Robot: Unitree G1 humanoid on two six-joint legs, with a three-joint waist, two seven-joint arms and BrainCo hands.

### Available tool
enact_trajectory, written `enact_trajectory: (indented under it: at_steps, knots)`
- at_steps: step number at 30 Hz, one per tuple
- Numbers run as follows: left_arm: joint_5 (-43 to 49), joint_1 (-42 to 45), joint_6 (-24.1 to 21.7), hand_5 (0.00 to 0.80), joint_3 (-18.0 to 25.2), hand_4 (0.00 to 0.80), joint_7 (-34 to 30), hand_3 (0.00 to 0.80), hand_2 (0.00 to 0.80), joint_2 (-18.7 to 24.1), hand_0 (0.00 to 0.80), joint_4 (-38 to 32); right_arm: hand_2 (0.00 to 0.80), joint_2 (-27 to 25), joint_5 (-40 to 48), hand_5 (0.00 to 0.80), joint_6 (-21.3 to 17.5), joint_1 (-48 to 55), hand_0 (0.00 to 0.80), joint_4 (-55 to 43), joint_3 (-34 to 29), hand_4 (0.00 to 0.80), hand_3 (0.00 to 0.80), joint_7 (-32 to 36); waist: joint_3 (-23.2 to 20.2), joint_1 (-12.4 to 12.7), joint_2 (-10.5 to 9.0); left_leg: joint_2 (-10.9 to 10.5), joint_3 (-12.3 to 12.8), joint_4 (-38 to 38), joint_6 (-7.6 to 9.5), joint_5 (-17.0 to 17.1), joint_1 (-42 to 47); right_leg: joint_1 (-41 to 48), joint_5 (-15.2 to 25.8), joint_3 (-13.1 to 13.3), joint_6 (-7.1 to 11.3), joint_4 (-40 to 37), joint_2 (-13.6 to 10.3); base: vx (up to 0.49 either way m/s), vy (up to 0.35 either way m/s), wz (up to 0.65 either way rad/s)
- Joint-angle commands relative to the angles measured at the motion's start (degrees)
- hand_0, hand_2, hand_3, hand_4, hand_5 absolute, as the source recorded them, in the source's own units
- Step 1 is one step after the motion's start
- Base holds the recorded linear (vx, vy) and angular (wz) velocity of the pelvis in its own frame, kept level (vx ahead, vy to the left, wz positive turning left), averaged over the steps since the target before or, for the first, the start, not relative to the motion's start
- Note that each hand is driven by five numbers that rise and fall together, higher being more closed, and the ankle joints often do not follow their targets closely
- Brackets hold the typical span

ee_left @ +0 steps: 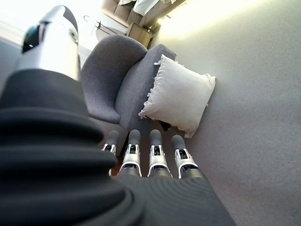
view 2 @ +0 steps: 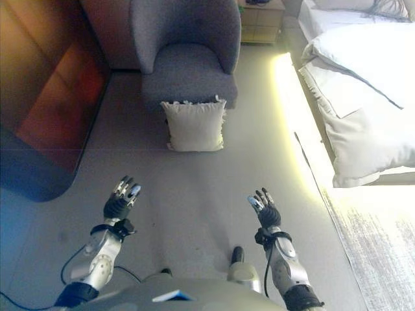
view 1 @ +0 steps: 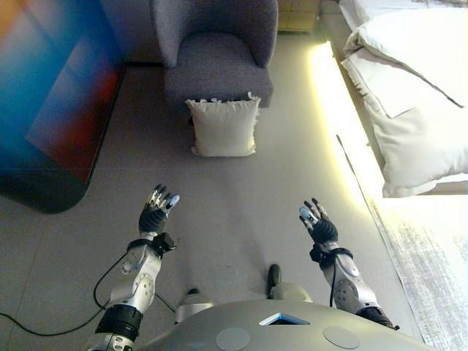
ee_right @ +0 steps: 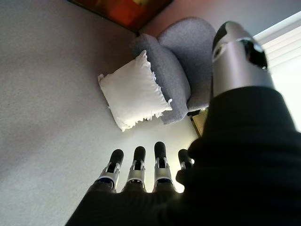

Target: Pick up the cushion and take it to the sofa

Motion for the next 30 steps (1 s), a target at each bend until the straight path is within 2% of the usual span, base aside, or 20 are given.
enact_trajectory:
  at_steps: [1, 3, 21, 30]
  knots:
    - [2.0, -1.1, -2.1, 0.000, 0.2, 0.000, -0.4, 0.000, 0.000, 0.9, 0.000, -3.0, 0.000, -1.1, -0.8, 0.000, -1.5, -1.0, 0.000, -3.4, -1.7, 0.000, 0.000, 1.2, -0.1, 0.2, 0.84, -5.7, 0.6, 0.3, 5.07, -0.8, -4.9, 4.3, -6.4, -1.1, 1.78, 1.5, 2.1, 0.000, 0.000, 0.00]
    - [1.5, -1.0, -3.4, 0.000, 0.1, 0.000, -1.1, 0.000, 0.000, 0.8, 0.000, -2.7, 0.000, -1.0, -0.8, 0.000, -1.4, -1.0, 0.000, -3.3, -1.5, 0.000, 0.000, 0.9, -0.2, 0.1, 0.83, -5.5, 0.7, 0.3, 4.92, -0.7, -4.9, 4.4, -6.3, -1.0, 1.76, 1.4, 2.2, 0.000, 0.000, 0.00]
    - [2.0, 0.4, -3.1, 0.000, 0.1, 0.000, -1.8, 0.000, 0.000, 0.8, 0.000, -4.1, 0.000, -1.1, -1.3, 0.000, -0.8, -0.4, 0.000, -4.0, -1.1, 0.000, 0.000, 0.9, -0.2, 0.3, 0.73, -4.6, 1.0, 0.3, 4.50, -0.7, -4.0, 5.5, -7.3, -1.1, 1.37, 1.5, 2.7, 0.000, 0.000, 0.00]
    - [0.7, 2.3, -3.4, 0.000, 0.9, 0.000, -2.6, 0.000, 0.000, 0.7, 0.000, -4.4, 0.000, -2.4, -2.0, 0.000, 1.5, 0.6, 0.000, -4.0, -1.7, 0.000, 0.000, 2.0, 0.1, -0.2, 0.12, -3.4, 1.6, 2.2, 3.65, -0.9, -3.6, 6.1, -7.4, 1.6, 0.22, 0.7, 4.3, 0.033, -0.031, -0.03]
